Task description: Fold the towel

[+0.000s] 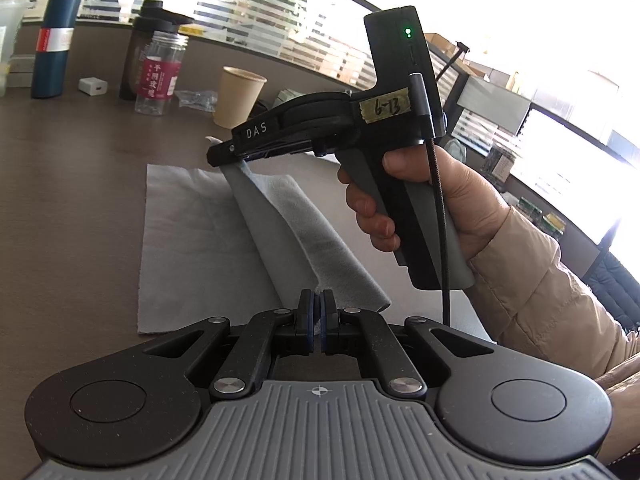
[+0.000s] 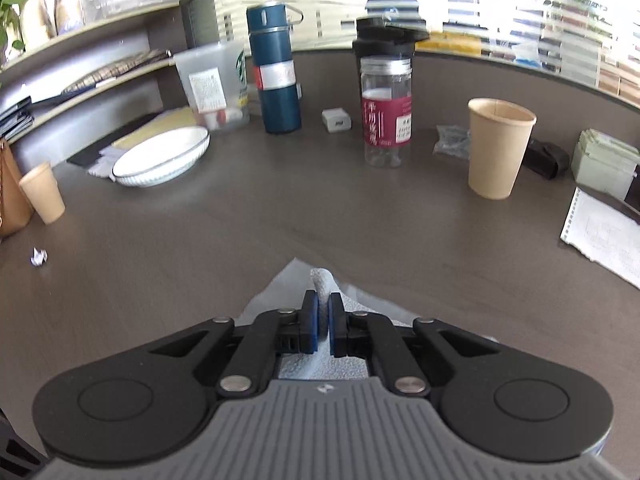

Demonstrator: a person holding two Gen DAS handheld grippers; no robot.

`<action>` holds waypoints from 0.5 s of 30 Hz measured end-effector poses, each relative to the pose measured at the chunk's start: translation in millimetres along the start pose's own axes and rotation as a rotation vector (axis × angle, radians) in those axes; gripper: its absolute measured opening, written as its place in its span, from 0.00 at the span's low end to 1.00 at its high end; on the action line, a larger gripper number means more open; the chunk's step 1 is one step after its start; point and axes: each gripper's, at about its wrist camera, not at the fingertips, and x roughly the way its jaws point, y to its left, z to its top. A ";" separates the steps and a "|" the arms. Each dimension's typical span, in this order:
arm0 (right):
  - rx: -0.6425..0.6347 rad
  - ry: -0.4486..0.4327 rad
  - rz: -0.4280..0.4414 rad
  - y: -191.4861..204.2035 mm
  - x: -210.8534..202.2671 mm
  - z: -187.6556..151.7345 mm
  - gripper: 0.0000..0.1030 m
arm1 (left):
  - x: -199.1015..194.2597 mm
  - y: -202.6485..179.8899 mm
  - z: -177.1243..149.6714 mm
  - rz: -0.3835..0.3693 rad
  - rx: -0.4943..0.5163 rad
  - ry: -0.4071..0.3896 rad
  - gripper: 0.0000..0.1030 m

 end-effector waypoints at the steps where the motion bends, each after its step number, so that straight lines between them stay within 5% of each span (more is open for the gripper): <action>1: -0.005 -0.003 -0.001 1.5 0.4 2.0 0.06 | -2.9 1.1 1.3 0.001 -0.005 -0.010 0.04; 15: -0.069 0.007 -0.024 27.0 23.9 20.4 0.06 | -20.0 29.3 6.6 0.043 -0.120 -0.042 0.04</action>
